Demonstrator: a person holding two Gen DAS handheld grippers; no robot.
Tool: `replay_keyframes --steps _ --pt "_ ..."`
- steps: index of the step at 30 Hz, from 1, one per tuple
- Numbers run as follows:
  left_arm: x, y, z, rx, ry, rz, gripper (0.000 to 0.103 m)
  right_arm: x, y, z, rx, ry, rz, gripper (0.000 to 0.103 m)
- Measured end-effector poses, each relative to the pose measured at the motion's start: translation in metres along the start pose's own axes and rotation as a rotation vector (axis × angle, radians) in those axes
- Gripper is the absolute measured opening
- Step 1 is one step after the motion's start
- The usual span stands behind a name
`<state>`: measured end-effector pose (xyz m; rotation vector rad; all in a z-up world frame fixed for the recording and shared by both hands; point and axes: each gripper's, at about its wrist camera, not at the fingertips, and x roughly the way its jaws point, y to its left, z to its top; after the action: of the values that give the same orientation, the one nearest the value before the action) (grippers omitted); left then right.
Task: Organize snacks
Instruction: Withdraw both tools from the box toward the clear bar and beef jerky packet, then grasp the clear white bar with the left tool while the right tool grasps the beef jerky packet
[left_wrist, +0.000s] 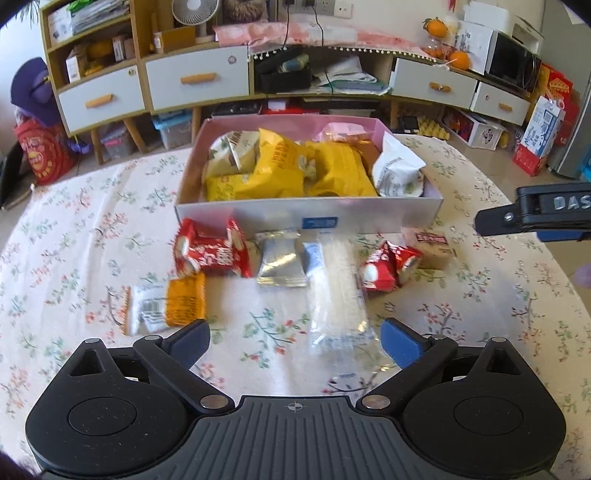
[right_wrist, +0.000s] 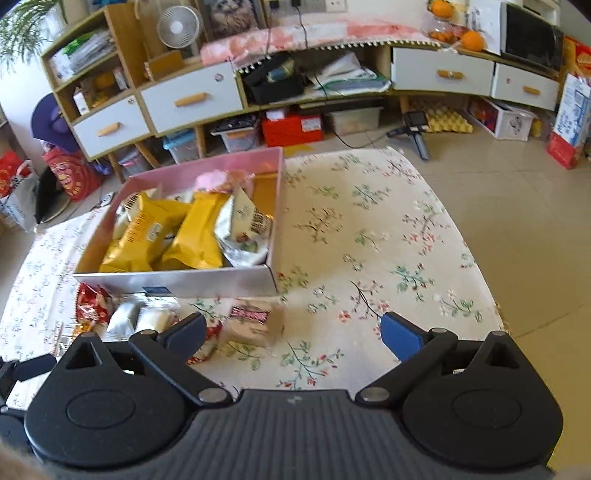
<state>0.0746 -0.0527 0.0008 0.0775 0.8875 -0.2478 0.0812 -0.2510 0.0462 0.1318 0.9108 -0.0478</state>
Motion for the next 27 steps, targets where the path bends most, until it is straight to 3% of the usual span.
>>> replay_keyframes --steps 5,12,15,19,22,27 --pt "0.006 -0.009 0.001 -0.008 0.004 -0.012 0.099 0.01 0.0 -0.002 0.016 0.029 -0.03 0.101" --pt "0.02 -0.018 0.002 -0.026 0.014 -0.017 0.093 0.026 0.006 0.0 0.087 0.047 -0.009 0.1" --pt "0.026 -0.02 0.002 -0.035 0.023 -0.022 0.086 0.034 0.012 0.001 0.107 0.053 -0.002 0.099" --pt "0.032 -0.024 0.004 -0.034 0.038 -0.032 0.068 0.044 0.02 0.002 0.128 0.062 -0.003 0.095" --pt "0.036 -0.026 0.005 -0.036 0.045 -0.032 0.063 0.051 0.026 0.002 0.141 0.074 -0.007 0.09" --pt "0.037 -0.026 0.007 -0.032 0.036 -0.023 0.051 0.059 0.035 0.001 0.148 0.092 -0.017 0.076"
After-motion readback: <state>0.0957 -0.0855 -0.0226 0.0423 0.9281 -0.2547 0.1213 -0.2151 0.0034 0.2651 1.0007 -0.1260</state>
